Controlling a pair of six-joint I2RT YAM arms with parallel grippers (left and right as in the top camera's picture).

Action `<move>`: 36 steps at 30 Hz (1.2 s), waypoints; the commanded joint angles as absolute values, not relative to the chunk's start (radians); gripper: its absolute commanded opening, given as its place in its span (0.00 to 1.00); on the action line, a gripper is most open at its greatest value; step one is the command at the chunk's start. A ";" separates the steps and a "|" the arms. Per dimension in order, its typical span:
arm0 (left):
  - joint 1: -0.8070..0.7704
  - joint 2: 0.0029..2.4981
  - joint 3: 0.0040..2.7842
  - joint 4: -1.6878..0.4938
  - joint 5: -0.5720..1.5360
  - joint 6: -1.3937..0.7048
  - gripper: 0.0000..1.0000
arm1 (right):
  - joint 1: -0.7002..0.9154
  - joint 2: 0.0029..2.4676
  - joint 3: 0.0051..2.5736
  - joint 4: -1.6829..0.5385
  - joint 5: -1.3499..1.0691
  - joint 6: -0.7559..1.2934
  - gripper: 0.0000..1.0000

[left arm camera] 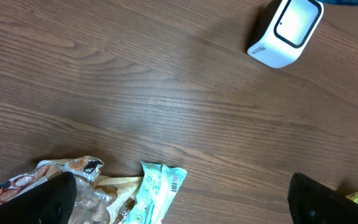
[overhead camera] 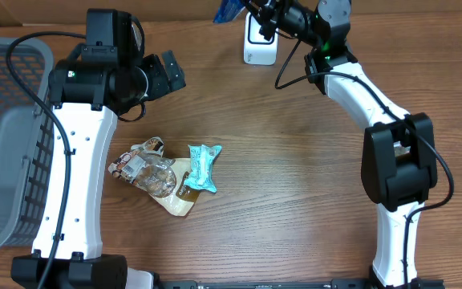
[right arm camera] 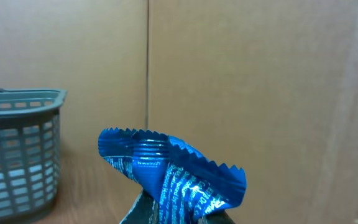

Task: Scan the item barcode
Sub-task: 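Hold the Oreo pack above the white scanner with the right gripper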

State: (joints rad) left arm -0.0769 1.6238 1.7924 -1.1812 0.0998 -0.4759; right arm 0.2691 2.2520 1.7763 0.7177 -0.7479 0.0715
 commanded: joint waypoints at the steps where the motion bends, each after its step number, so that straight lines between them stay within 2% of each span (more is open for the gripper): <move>1: -0.079 1.633 1.796 -1.178 0.094 -0.479 1.00 | 0.237 2.300 1.793 0.811 -0.734 0.126 0.04; 6: -0.079 1.633 1.796 -1.178 0.093 -0.479 1.00 | 0.216 2.375 1.793 0.946 -0.663 0.191 0.04; 11: -0.079 1.633 1.796 -1.178 0.094 -0.479 0.99 | 0.201 2.441 1.797 1.034 -0.477 0.271 0.04; 20: -0.079 1.633 1.796 -1.178 0.094 -0.479 1.00 | 0.170 2.532 1.839 1.127 -0.390 0.398 0.04; 30: -0.079 1.633 1.796 -1.178 0.094 -0.479 1.00 | 0.169 2.539 1.842 1.156 -0.367 0.401 0.04; 36: -0.079 1.633 1.796 -1.178 0.094 -0.479 1.00 | 0.169 2.539 1.842 1.089 -0.366 0.375 0.04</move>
